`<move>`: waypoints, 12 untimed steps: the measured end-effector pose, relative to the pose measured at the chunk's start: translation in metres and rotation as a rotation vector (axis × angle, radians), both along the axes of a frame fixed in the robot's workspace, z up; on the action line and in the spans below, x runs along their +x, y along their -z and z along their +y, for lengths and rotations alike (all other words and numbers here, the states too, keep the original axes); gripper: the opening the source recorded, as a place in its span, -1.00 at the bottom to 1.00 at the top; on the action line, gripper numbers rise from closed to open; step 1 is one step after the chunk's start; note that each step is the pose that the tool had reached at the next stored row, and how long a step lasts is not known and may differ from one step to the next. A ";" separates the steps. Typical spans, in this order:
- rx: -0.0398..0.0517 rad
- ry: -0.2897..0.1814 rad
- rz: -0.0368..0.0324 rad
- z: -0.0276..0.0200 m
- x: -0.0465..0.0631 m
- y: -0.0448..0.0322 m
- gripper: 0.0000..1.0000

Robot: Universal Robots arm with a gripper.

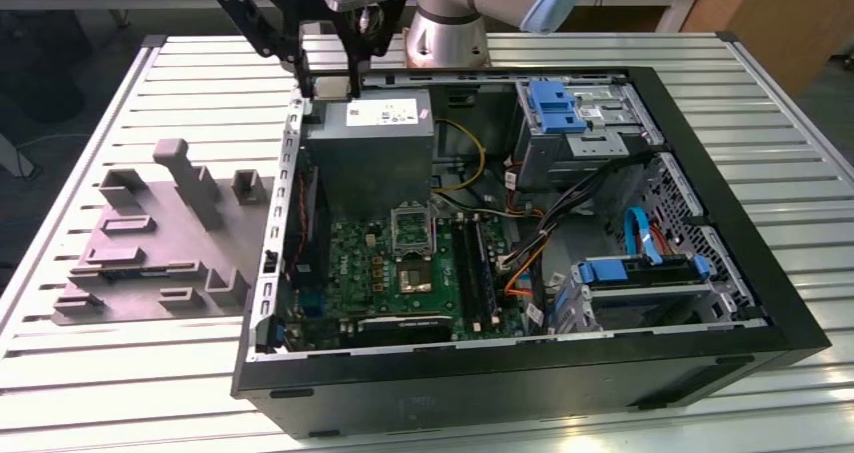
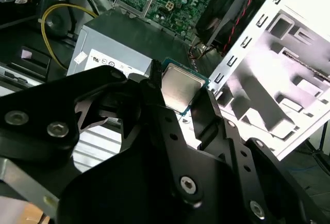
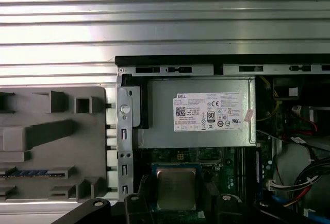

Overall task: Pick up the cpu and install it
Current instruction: 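Pick up the cpu and move it towards the insertion slot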

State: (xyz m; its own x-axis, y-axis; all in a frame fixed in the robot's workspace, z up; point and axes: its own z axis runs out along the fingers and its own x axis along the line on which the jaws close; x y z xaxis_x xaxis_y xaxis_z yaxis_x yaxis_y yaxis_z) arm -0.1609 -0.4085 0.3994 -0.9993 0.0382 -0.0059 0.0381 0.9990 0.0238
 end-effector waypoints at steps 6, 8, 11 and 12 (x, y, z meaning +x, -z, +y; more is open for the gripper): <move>0.0001 0.000 -0.0001 0.0000 0.009 0.0000 -0.06; 0.0001 0.000 -0.0001 0.0000 0.011 0.0000 -0.06; 0.0000 0.000 -0.0001 0.0000 0.012 0.0000 -0.06; 0.0001 0.000 -0.0001 0.0000 0.012 0.0000 -0.06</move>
State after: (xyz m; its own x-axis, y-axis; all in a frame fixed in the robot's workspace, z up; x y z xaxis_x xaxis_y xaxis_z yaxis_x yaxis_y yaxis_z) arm -0.1489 -0.4085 0.3994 -0.9993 0.0382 -0.0060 0.0380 0.9990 0.0238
